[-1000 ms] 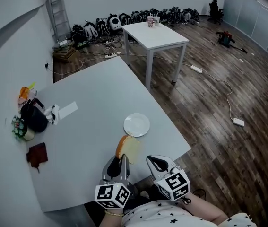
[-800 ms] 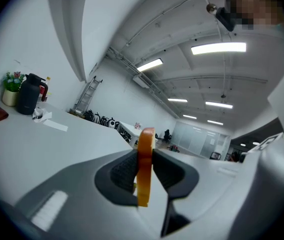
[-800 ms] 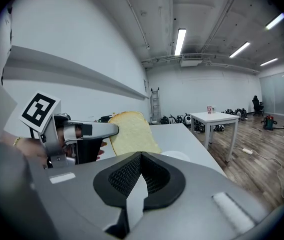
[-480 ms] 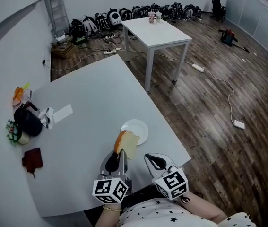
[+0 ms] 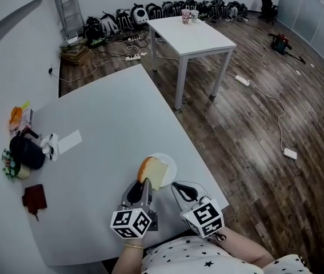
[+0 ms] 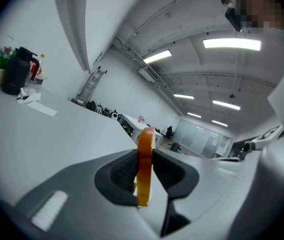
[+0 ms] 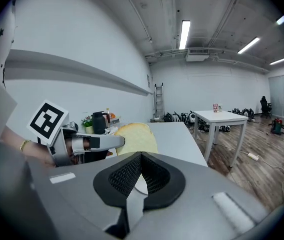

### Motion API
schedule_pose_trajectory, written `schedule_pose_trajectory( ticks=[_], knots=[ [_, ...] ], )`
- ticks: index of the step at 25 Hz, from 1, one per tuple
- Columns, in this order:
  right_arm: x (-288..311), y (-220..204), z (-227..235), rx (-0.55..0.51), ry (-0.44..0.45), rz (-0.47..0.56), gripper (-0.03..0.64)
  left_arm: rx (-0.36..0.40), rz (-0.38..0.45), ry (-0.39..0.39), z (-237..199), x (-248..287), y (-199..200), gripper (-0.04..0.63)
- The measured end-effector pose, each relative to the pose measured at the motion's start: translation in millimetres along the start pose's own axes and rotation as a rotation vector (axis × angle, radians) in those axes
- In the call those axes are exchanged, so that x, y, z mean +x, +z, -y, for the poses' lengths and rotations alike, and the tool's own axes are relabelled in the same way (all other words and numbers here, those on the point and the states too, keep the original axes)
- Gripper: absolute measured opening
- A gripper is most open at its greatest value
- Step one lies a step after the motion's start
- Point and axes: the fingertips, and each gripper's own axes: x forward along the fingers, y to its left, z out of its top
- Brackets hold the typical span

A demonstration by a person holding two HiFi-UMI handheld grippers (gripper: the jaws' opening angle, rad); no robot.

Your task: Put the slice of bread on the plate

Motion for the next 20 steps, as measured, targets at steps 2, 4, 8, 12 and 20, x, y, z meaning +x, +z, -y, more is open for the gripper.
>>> schedule_pose_trajectory(
  ticks=[2, 4, 8, 12, 20],
  knots=[
    [5.7, -2.7, 3.9, 0.004, 0.007, -0.014, -0.002, -0.044, -0.023, -0.009, -5.3, 13.6, -7.7, 0.092],
    [10.6, -5.5, 8.7, 0.009, 0.012, -0.027, 0.0, -0.097, -0.047, -0.015, -10.3, 27.1, -16.4, 0.092],
    [18.6, -8.9, 16.3, 0.018, 0.016, -0.043, -0.002, -0.175, -0.098, -0.001, -22.4, 47.3, -36.6, 0.092],
    [24.6, -12.8, 18.5, 0.024, 0.024, -0.059, -0.002, -0.188, -0.129, 0.036, -35.0, 56.5, -49.7, 0.094],
    [31.2, -16.6, 15.0, 0.027, 0.048, -0.074, -0.002, -0.132, -0.201, 0.201, -75.4, 56.0, -67.8, 0.141]
  ],
)
